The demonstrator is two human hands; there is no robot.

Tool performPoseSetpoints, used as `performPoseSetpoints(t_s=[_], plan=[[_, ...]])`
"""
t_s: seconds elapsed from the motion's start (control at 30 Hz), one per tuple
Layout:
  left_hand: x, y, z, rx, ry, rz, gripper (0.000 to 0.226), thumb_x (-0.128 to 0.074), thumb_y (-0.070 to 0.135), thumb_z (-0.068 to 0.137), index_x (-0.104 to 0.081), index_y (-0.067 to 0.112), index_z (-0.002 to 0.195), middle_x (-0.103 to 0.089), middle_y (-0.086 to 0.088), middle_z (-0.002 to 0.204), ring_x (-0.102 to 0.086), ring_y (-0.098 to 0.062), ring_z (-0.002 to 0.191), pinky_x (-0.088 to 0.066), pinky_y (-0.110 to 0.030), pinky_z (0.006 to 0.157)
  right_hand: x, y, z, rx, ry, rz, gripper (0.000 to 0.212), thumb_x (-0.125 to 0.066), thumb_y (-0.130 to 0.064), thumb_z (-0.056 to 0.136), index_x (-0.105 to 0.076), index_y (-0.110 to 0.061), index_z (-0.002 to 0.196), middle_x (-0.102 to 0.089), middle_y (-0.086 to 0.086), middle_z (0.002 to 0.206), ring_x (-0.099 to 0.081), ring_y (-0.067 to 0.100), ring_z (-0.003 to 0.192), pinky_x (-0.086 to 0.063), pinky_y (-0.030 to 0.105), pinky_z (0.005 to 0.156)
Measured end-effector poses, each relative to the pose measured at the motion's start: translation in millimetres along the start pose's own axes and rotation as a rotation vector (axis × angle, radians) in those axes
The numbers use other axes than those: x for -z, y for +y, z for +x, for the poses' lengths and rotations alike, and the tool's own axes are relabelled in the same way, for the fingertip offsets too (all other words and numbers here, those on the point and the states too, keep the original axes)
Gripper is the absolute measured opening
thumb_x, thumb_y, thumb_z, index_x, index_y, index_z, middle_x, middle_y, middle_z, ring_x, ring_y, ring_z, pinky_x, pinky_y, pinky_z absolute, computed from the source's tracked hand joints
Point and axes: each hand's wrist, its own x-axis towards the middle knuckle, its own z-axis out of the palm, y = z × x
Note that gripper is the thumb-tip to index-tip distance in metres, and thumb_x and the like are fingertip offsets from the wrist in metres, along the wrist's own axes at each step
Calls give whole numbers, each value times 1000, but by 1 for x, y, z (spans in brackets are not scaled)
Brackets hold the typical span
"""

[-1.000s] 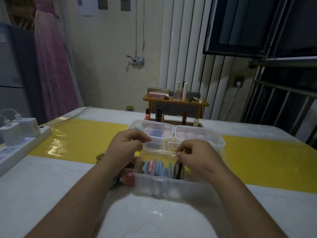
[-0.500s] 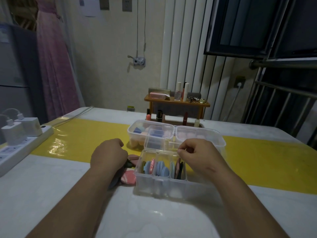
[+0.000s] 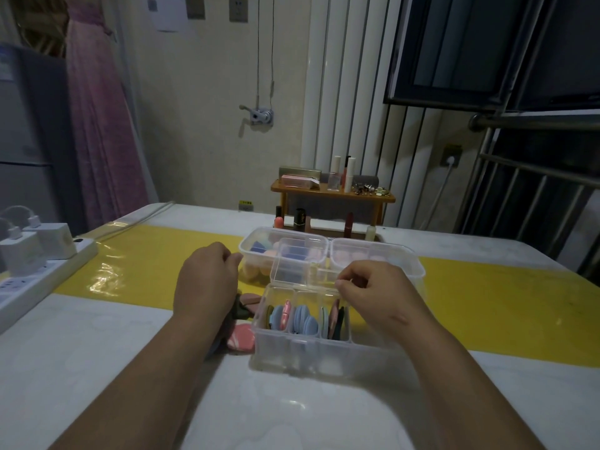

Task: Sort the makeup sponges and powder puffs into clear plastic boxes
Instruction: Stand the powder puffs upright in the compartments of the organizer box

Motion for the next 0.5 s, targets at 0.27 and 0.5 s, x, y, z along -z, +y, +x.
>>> performPoseSetpoints(t_s=[0.27, 0.5], plan=[[1, 11, -7, -177, 150, -135, 23, -60, 34, 94, -63, 13, 85, -58, 4, 77, -50, -19, 74, -32, -33, 60, 2, 0, 1, 16, 6, 34, 16, -62, -27, 91, -66, -36, 78, -62, -14, 71, -57, 3, 67, -40, 21, 59], [-6, 17, -13, -43, 11, -525, 6, -63, 24, 95, -62, 27, 90, -68, 7, 81, -65, -12, 75, -52, -28, 60, 1, 0, 2, 31, 4, 82, 15, -62, -25, 91, -68, -35, 82, -66, -14, 79, -60, 3, 75, -45, 21, 65]])
